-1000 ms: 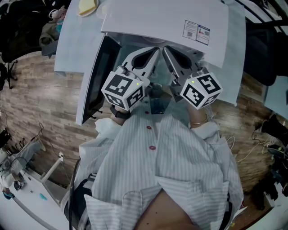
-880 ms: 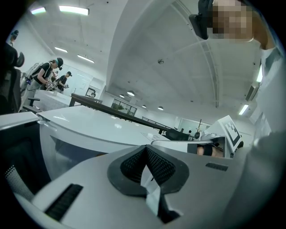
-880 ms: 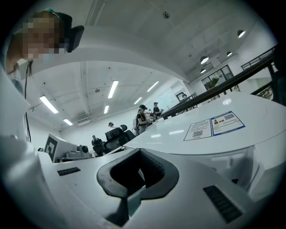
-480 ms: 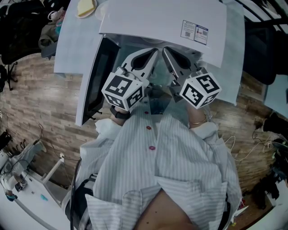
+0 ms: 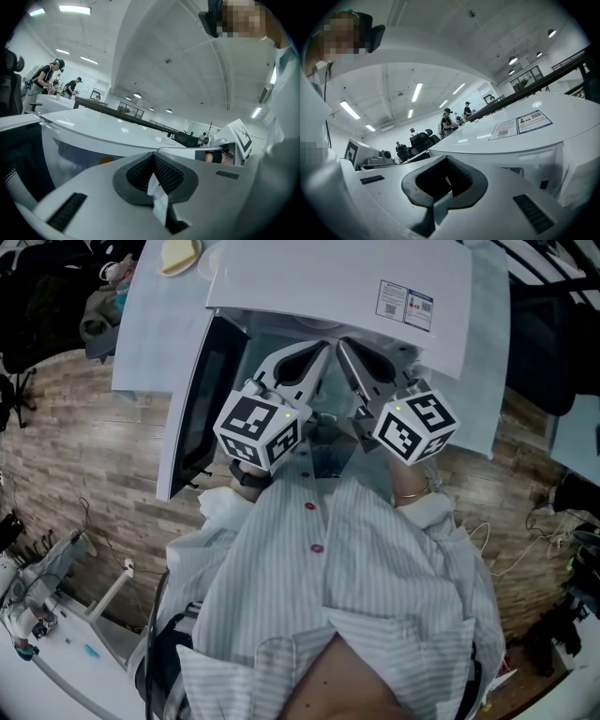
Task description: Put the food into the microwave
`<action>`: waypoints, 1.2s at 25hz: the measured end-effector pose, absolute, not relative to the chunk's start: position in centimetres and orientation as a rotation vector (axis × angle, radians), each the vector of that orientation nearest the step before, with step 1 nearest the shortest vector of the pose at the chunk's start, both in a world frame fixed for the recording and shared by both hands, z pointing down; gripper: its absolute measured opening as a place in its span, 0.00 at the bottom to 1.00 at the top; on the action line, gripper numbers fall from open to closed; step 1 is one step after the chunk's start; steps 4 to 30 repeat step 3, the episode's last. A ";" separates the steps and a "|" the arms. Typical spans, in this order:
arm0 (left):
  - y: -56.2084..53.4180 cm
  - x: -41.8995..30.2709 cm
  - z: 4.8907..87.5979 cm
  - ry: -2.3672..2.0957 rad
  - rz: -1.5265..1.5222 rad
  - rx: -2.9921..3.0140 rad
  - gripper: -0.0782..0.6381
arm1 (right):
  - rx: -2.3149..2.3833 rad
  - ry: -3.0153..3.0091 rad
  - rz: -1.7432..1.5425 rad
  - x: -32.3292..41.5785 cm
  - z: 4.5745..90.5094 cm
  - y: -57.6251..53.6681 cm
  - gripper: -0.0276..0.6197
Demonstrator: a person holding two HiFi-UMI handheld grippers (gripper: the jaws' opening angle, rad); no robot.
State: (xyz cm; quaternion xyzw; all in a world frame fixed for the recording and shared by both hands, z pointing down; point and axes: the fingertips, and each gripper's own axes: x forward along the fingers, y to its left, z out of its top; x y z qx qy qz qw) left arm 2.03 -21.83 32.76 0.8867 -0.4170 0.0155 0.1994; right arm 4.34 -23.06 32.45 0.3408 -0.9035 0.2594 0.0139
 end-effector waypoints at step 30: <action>-21.9 2.0 33.1 -1.171 0.047 2.471 0.12 | 1.058 -2.807 0.810 4.2 32.7 -23.1 0.09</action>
